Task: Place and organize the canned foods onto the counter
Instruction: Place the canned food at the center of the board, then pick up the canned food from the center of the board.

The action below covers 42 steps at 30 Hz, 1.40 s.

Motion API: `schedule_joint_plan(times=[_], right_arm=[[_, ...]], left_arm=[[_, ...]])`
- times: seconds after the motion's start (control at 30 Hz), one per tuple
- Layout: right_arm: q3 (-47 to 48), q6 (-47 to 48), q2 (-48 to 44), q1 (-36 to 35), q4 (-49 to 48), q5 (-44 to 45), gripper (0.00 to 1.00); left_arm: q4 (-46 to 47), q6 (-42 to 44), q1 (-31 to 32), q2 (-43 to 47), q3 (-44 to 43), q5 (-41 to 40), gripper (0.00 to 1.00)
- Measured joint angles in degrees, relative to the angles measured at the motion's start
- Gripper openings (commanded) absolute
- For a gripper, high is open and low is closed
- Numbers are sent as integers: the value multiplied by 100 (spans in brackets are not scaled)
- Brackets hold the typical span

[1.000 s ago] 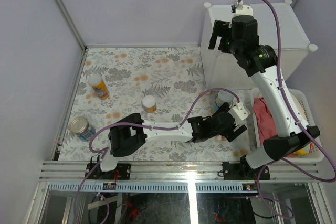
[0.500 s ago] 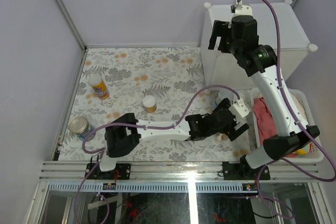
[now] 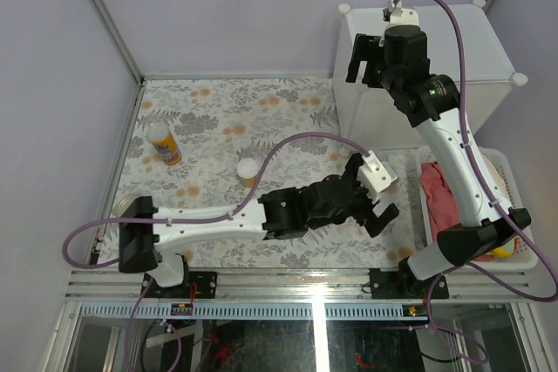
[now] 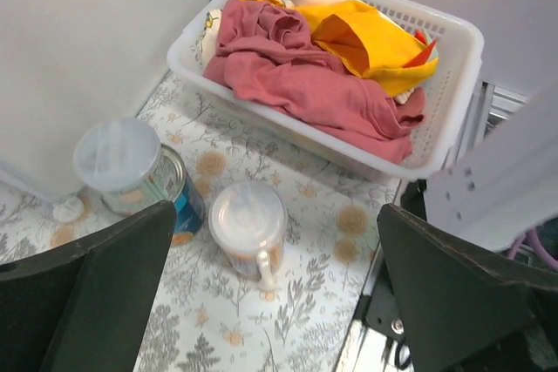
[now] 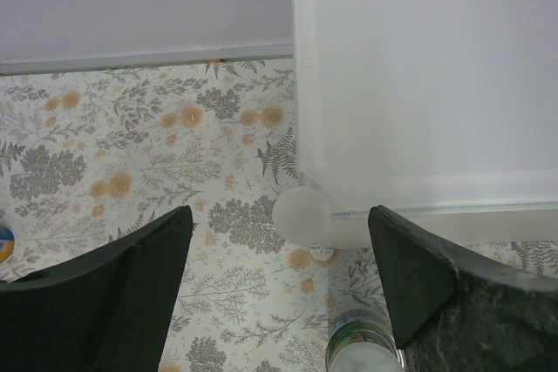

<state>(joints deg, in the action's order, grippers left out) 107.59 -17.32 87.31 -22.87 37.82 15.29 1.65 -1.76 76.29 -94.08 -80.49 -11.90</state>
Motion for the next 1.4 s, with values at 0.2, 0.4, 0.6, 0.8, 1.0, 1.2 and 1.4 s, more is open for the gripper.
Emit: schedule_joint_plan(times=[0.2,0.4,0.6,0.8,1.0,1.2,1.4], right_arm=[[0,4,0,0,-2,-2,88],[28,-2,74,2,-17,-105,87],[160,-4,289,-42,-90,-260,86],[348,2,470,-251,-92,-260,86],[400,2,503,-472,-94,-275,86],[400,0,555,-586,-96,-289,86],[398,-2,557,-608,-111,-297,86]], left_arm=[[-332,-407,79,1176,844,-994,100],[-1132,-1342,-378,1604,951,-2479,100],[-2175,-2337,-1862,1576,1049,-2575,100],[-2614,-2857,-3265,1537,1412,-2103,100],[-2957,-3071,-4024,1255,1497,-1453,100],[-3171,-3167,-4352,909,1543,-905,100],[-3233,-3213,-4402,645,1725,-577,100]])
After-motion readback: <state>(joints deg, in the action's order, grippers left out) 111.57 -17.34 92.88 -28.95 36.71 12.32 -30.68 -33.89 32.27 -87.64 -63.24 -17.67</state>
